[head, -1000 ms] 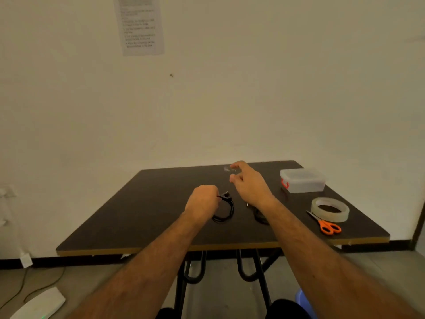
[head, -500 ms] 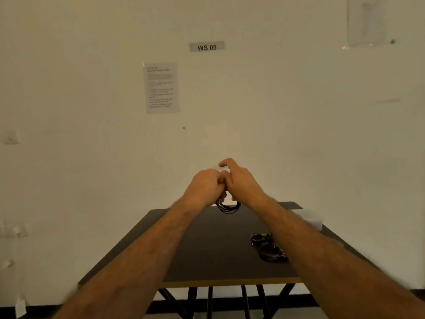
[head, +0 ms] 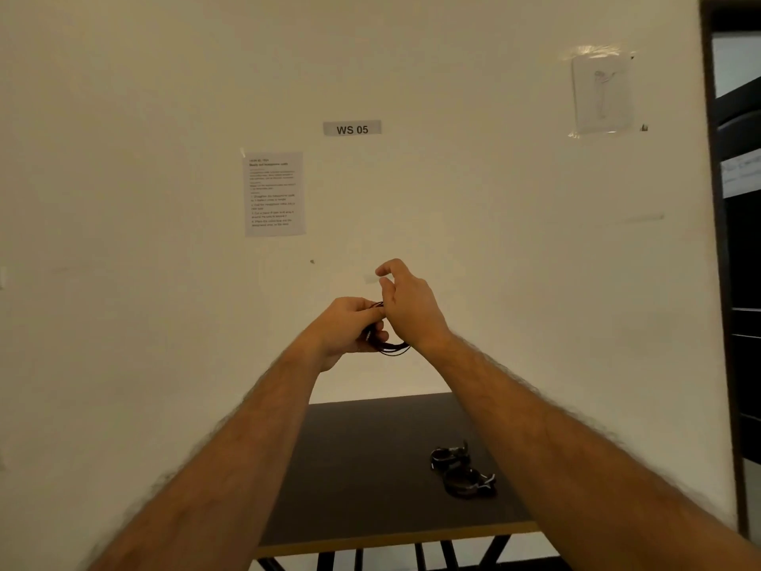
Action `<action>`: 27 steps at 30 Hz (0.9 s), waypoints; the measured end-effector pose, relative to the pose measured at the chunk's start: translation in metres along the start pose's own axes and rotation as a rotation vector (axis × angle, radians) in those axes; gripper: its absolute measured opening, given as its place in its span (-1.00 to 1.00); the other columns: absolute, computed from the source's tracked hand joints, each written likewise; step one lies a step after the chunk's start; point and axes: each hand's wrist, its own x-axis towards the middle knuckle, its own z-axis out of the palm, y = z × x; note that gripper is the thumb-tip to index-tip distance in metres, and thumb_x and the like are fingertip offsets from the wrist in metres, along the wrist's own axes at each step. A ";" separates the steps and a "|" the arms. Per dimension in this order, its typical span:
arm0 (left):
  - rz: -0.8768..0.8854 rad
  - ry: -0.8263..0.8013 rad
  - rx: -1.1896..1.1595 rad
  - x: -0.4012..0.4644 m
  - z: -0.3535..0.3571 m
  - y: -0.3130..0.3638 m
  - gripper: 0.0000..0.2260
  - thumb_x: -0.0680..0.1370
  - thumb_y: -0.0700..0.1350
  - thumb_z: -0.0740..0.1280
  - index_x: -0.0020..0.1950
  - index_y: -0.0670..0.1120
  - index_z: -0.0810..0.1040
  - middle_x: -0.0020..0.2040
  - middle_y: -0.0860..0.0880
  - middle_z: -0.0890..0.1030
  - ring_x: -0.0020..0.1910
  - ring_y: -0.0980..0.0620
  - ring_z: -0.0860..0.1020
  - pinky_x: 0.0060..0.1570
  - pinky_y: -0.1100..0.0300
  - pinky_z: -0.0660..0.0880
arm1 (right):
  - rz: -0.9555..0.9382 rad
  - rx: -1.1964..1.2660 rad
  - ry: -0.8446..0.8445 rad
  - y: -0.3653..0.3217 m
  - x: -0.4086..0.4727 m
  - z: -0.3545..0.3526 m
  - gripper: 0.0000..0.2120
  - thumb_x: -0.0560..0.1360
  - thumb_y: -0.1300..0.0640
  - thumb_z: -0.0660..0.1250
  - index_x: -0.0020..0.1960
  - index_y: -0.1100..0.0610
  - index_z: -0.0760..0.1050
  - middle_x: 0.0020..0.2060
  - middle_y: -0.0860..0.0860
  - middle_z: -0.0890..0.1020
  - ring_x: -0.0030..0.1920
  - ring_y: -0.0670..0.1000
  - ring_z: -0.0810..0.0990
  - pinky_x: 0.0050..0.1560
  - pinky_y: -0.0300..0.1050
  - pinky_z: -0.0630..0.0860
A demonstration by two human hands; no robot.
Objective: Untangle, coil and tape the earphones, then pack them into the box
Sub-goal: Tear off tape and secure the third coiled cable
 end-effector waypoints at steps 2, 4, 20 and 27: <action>-0.023 -0.025 -0.072 0.004 0.003 0.004 -0.83 0.65 -0.15 0.26 -0.07 -0.21 0.55 -0.28 -0.07 0.54 -0.29 0.06 0.59 0.01 0.03 0.63 | 0.014 0.003 0.020 0.002 0.004 -0.005 -0.80 0.67 0.15 0.09 0.22 0.11 0.41 -0.44 -0.02 0.43 -0.46 -0.06 0.36 -0.43 -0.19 0.28; -0.047 -0.029 -0.103 0.007 0.005 0.009 -0.81 0.66 -0.15 0.24 -0.04 -0.22 0.56 -0.26 -0.08 0.53 -0.28 0.04 0.60 0.03 0.00 0.63 | 0.025 0.001 0.030 0.004 0.008 -0.009 -0.81 0.67 0.15 0.09 0.21 0.11 0.42 -0.43 -0.01 0.45 -0.45 -0.05 0.38 -0.42 -0.17 0.30; -0.144 0.061 -0.119 0.011 0.018 0.022 -0.60 0.68 0.12 0.09 -0.10 -0.08 0.59 -0.27 -0.02 0.56 -0.20 0.02 0.59 0.12 -0.04 0.56 | -0.038 -0.032 0.066 -0.004 0.015 -0.021 -0.78 0.68 0.12 0.07 0.26 0.11 0.40 -0.41 -0.03 0.46 -0.44 -0.07 0.41 -0.40 -0.23 0.32; -0.139 -0.004 -0.128 0.011 0.021 0.020 -0.64 0.68 0.10 0.10 -0.19 -0.05 0.48 -0.30 -0.02 0.57 -0.19 0.00 0.60 0.17 -0.08 0.52 | -0.048 -0.012 0.084 -0.003 0.015 -0.022 -0.80 0.68 0.13 0.08 0.24 0.11 0.41 -0.45 -0.03 0.42 -0.47 -0.09 0.35 -0.45 -0.25 0.26</action>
